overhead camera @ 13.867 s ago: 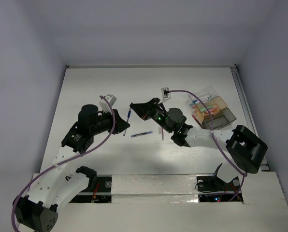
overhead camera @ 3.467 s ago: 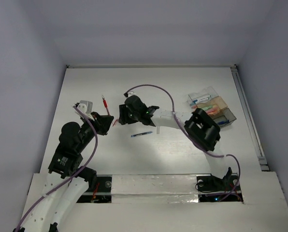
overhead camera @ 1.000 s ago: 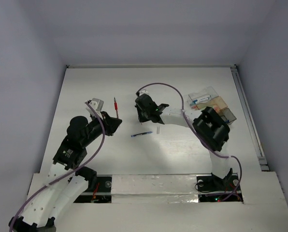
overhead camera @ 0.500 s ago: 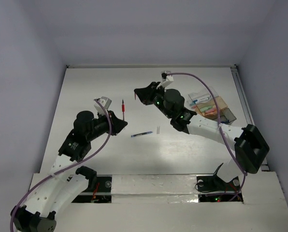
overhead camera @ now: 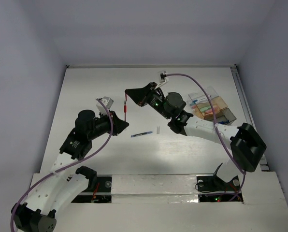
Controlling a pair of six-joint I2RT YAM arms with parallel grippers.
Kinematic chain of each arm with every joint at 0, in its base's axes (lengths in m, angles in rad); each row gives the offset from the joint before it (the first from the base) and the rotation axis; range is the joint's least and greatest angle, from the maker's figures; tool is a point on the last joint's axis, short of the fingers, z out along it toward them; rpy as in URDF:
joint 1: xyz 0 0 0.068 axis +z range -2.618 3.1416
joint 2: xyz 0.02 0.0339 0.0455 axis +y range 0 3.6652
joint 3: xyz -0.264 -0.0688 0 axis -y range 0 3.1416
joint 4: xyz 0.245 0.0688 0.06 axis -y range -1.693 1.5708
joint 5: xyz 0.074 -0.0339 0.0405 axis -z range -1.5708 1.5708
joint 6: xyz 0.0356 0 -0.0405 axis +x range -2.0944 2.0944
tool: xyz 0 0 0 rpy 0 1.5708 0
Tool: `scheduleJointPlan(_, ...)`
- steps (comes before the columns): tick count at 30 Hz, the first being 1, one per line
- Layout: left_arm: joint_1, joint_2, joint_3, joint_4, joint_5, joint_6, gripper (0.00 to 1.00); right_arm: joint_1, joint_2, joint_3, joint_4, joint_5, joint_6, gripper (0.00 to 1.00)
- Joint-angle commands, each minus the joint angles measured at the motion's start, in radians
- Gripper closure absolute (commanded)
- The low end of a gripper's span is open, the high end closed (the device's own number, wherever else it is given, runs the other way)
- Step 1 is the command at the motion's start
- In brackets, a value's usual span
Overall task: Sort the stationery into containers
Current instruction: Close the pen cap on the pen.
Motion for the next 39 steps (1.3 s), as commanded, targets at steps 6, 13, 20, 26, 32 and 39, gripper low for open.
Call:
scheduleJointPlan(6, 0.004, -0.005, -0.006, 0.055, 0.029, 0.011, 1.0, 0.01, 0.05, 0.056, 0.063, -0.086, 0.03, 1.0)
scheduleJointPlan(13, 0.004, -0.005, -0.006, 0.052, 0.024, 0.011, 1.0, 0.019, 0.07, 0.067, 0.068, -0.098, 0.033, 1.0)
scheduleJointPlan(20, 0.004, -0.014, -0.005, 0.05, 0.009, 0.008, 1.0, 0.019, 0.061, 0.041, 0.091, -0.087, 0.033, 1.0)
scheduleJointPlan(26, 0.004, -0.016, -0.005, 0.05, 0.006, 0.008, 1.0, 0.028, 0.047, 0.024, 0.108, -0.069, 0.021, 1.0)
scheduleJointPlan(32, 0.004, -0.019, -0.003, 0.049, 0.001, 0.008, 1.0, 0.028, 0.041, 0.015, 0.105, -0.058, 0.013, 1.0)
scheduleJointPlan(39, 0.004, -0.026, -0.003, 0.049, -0.004, 0.008, 1.0, 0.028, 0.038, 0.004, 0.109, -0.052, 0.012, 1.0)
